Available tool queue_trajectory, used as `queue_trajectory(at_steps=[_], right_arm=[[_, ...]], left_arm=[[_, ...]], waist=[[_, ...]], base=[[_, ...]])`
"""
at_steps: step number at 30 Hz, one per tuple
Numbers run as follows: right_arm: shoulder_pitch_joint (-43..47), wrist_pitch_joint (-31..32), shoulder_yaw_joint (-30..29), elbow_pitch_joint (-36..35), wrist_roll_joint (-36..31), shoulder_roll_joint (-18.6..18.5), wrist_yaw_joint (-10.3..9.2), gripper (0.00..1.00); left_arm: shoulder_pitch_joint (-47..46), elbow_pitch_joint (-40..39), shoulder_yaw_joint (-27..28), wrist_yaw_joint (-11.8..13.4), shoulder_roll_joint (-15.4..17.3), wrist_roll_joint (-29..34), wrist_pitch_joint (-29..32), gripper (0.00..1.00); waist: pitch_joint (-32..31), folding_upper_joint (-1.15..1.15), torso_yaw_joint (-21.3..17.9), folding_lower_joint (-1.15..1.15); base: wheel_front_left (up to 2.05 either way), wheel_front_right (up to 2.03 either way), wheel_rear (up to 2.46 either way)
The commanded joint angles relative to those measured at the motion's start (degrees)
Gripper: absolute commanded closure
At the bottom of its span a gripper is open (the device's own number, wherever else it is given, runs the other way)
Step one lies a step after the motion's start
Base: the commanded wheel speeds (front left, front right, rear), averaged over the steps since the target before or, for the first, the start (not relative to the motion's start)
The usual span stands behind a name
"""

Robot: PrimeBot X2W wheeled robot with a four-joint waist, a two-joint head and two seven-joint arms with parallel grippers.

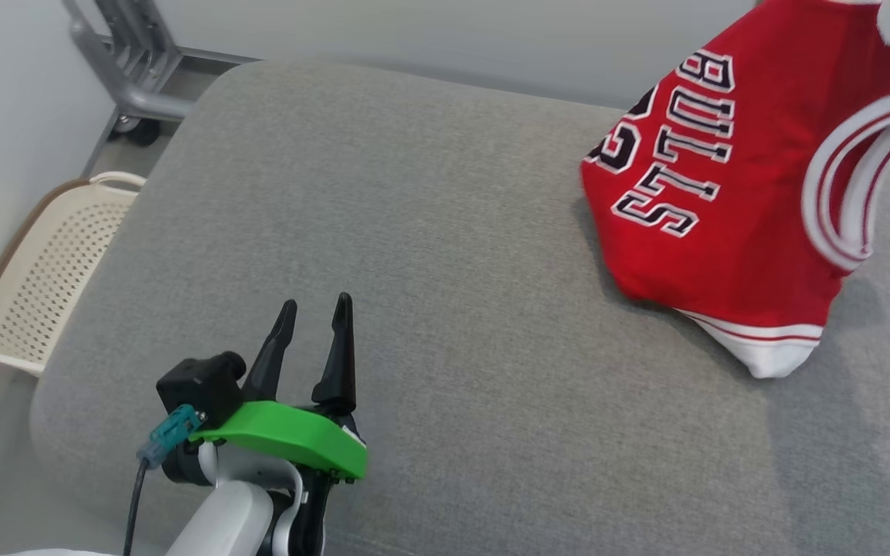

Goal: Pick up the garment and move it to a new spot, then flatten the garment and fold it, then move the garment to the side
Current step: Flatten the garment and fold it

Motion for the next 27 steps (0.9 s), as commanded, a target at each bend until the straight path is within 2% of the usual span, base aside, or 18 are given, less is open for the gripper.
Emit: queue_trajectory(at_steps=[1, 3, 4, 7, 10, 13, 16, 20, 26, 27], right_arm=[[-2.30, -0.73, -0.18, 1.05, -0.94, 0.33, -0.04, 1.00], [-5.79, -1.55, -0.05, 3.47, -1.99, 1.19, -0.04, 1.00], [-9.67, -2.39, 0.57, 5.25, -2.67, 3.30, -0.04, 1.00], [-13.57, -3.26, 3.17, 7.20, -1.08, 7.34, -0.04, 1.00], [-12.50, -1.85, 9.81, 6.96, 4.94, 12.33, -0.03, 1.00], [-8.43, 1.11, 18.49, 2.18, 14.18, 13.75, -0.05, 1.00], [-2.56, 4.32, 26.63, -6.79, 24.15, 12.24, -0.05, 1.00], [5.20, 7.29, 33.02, -20.55, 34.11, 5.85, -0.05, 1.00], [17.96, 10.38, 36.79, -37.91, 40.33, -6.42, -0.04, 1.00], [17.96, 10.38, 36.79, -37.91, 40.33, -6.42, -0.04, 1.00]], left_arm=[[0.21, 0.36, 0.09, -0.25, -0.16, -0.40, -0.49, 0.00], [0.65, 0.88, -0.18, -0.52, -0.72, -0.67, -0.72, 0.00], [1.27, 0.85, 0.36, -0.13, -0.85, -0.81, -1.35, 0.00], [1.64, 0.49, 1.10, 0.13, -0.92, -1.00, -2.20, 0.00], [1.77, 0.49, 1.68, 0.13, -0.62, -1.05, -2.62, 0.00], [0.99, 0.14, 1.97, 0.25, -0.44, -1.02, -2.61, 0.00], [0.52, -0.57, 2.32, 0.63, 0.32, -0.86, -2.19, 0.00], [0.67, -1.93, 3.10, 1.42, 1.74, -0.40, -1.72, 0.00], [1.56, -4.94, 4.94, 3.18, 4.46, 0.03, -1.06, 0.00], [1.56, -4.94, 4.94, 3.18, 4.46, 0.03, -1.06, 0.00]], waist=[[-3.19, 0.00, 6.52, 0.00], [-3.38, 0.00, 8.13, 0.00], [-3.05, 0.00, 8.57, 0.00], [-2.45, 0.00, 8.85, 0.00], [-2.61, 0.00, 8.75, 0.00], [-2.97, 0.00, 8.53, 0.00], [-2.98, 0.00, 7.46, 0.00], [-2.32, 0.00, 4.72, 0.00], [-1.01, 0.00, -1.16, 0.00], [-1.01, 0.00, -1.16, 0.00]], base=[[0.00, 0.00, 0.00], [0.00, 0.00, 0.00], [0.00, 0.00, 0.00], [0.00, 0.00, 0.00], [0.00, 0.00, 0.00], [0.00, 0.00, 0.00], [0.00, 0.00, 0.00], [0.00, 0.00, 0.00], [0.00, 0.00, 0.00], [0.00, 0.00, 0.00]])
